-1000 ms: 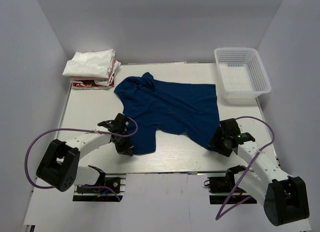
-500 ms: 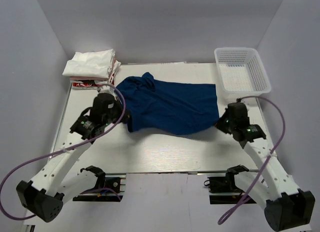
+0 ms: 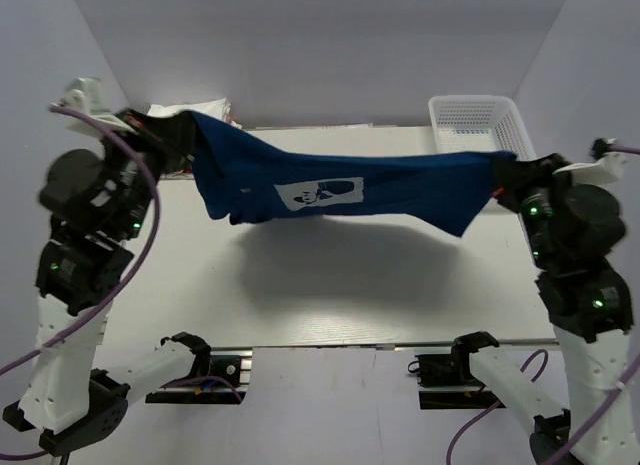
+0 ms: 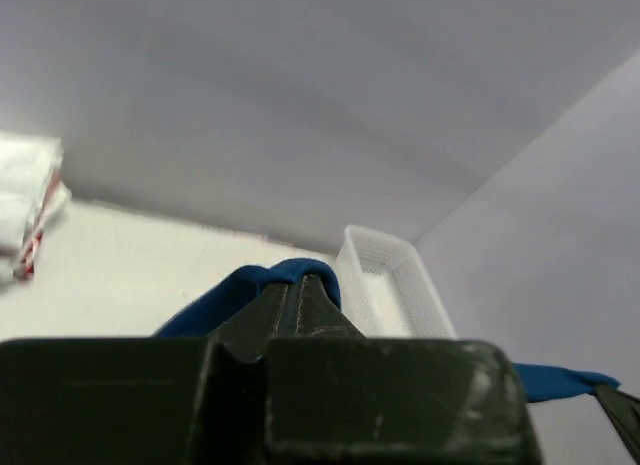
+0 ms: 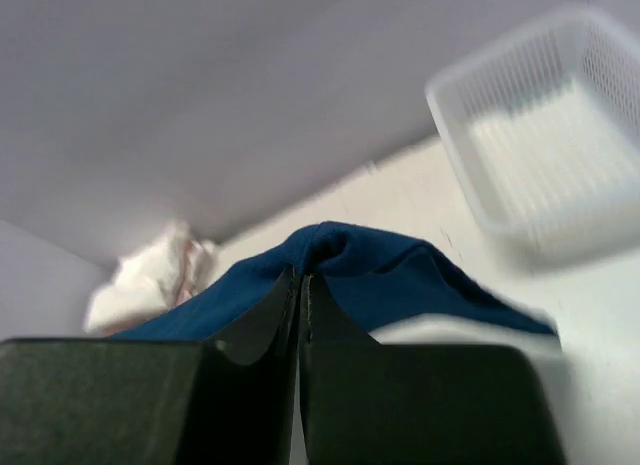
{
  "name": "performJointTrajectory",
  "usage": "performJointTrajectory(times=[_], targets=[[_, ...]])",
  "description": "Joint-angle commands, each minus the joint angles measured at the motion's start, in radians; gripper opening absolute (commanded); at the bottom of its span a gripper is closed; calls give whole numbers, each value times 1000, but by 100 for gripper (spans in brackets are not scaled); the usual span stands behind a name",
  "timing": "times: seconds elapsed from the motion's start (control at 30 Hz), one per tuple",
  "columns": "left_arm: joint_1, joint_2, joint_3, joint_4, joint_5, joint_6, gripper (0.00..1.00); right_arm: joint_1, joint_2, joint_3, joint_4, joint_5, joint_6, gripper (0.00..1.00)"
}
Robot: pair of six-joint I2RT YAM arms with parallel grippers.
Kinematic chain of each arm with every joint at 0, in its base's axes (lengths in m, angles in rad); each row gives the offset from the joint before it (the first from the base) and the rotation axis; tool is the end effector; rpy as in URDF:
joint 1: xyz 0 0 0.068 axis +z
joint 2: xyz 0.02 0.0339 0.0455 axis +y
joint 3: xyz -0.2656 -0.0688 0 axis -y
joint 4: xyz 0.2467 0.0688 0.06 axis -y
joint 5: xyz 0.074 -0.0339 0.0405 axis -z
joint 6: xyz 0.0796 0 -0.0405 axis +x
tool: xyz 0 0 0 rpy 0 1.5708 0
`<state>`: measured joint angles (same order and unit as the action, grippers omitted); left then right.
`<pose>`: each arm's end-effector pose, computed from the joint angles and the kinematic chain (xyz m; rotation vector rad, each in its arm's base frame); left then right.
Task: Fold and stack the t-shirts
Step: Flatten out the tshirt
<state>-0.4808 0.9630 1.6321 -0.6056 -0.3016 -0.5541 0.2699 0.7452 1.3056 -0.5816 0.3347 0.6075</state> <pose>0.1655 -0.0597 0.5411 -0.3017 1.5103 -0.6006 0.1525 0.0151 0.4724 0.5246 1.5183 0.4167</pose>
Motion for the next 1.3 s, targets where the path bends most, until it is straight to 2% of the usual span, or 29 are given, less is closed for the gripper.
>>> performJointTrajectory(times=[0.0,0.07,0.17,0.2,0.27,0.37,0.47,0.6,0.67,0.8,0.83,0.87,0.9,0.97,1.07,1.1,1.13,1.17,1.2,1.27], targets=[[5,31,240,-16,5,123,0,2,6,232,-30,24,-115,0],[5,55,401,-25,15,169,0,2,39,373,-67,-9,-143,0],[5,75,526,-22,57,251,0,2,54,493,-96,-35,-204,0],[5,66,526,53,114,278,0,2,51,512,-98,-36,-207,0],[15,54,558,78,124,316,0,3,36,549,-100,-46,-229,0],[15,63,639,64,88,332,0,-1,17,567,-101,-48,-241,0],[15,63,640,95,59,350,0,2,6,545,-93,-36,-244,0],[4,134,629,148,-23,393,0,5,52,456,-61,-10,-241,0],[4,216,609,161,-101,427,0,3,77,431,-46,7,-238,0],[4,357,479,205,-231,474,0,-3,180,258,46,72,-223,0],[20,391,430,205,-231,465,0,-1,198,157,63,76,-218,0],[21,469,407,170,-322,439,0,-1,229,120,118,82,-213,0],[21,512,379,149,-356,416,0,-3,265,44,146,82,-207,0],[63,595,274,107,-357,334,0,-3,327,-67,251,46,-193,0],[129,776,120,121,-262,231,0,-8,466,-218,371,-31,-179,0],[145,833,111,136,-231,221,7,-5,502,-241,426,-45,-175,0],[156,965,141,136,-222,208,20,-8,629,-241,433,-90,-181,0],[169,1040,191,104,-200,207,38,-5,673,-223,437,-100,-199,0],[169,1110,350,-10,-164,207,60,-5,754,-183,415,-108,-225,7],[169,1265,493,-116,-153,207,68,-5,842,-105,398,-121,-256,30]])
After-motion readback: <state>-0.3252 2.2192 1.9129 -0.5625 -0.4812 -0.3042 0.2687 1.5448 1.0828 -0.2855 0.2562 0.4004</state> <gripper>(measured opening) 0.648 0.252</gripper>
